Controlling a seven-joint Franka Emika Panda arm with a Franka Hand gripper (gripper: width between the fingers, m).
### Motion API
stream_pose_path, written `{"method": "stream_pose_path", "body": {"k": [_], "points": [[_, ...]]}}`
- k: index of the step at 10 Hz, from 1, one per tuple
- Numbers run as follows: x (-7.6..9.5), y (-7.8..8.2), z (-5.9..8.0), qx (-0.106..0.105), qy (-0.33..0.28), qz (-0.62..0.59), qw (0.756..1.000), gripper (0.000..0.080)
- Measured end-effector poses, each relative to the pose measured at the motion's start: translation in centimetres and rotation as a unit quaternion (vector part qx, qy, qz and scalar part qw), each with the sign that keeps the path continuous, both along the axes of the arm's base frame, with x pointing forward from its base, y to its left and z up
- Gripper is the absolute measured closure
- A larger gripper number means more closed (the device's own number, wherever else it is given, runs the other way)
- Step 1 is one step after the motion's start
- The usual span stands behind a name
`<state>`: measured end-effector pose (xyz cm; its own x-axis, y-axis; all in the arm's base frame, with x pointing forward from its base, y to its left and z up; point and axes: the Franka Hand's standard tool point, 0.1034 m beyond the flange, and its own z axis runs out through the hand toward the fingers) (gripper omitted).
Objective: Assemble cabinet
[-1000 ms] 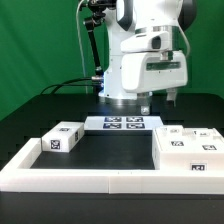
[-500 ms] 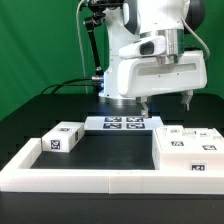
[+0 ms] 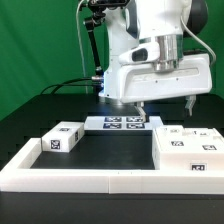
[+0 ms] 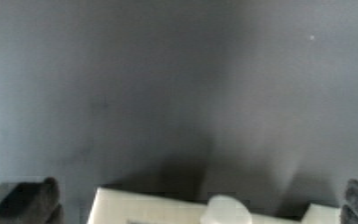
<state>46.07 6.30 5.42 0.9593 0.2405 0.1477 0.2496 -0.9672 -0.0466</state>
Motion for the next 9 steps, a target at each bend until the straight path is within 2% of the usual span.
{"method": "stream_pose_path", "body": {"k": [2, 3, 4, 9], "points": [[1.3, 0.7, -0.1, 0.004, -0.004, -0.027, 1.000, 0.0002], [2.2, 1.8, -0.3, 0.010, -0.016, -0.055, 0.998, 0.0002], [2.4, 2.1, -1.2, 0.009, -0.020, -0.055, 0.998, 0.0002], [2.3, 2.0, -1.3, 0.005, -0.018, -0.046, 0.999, 0.0002]]}}
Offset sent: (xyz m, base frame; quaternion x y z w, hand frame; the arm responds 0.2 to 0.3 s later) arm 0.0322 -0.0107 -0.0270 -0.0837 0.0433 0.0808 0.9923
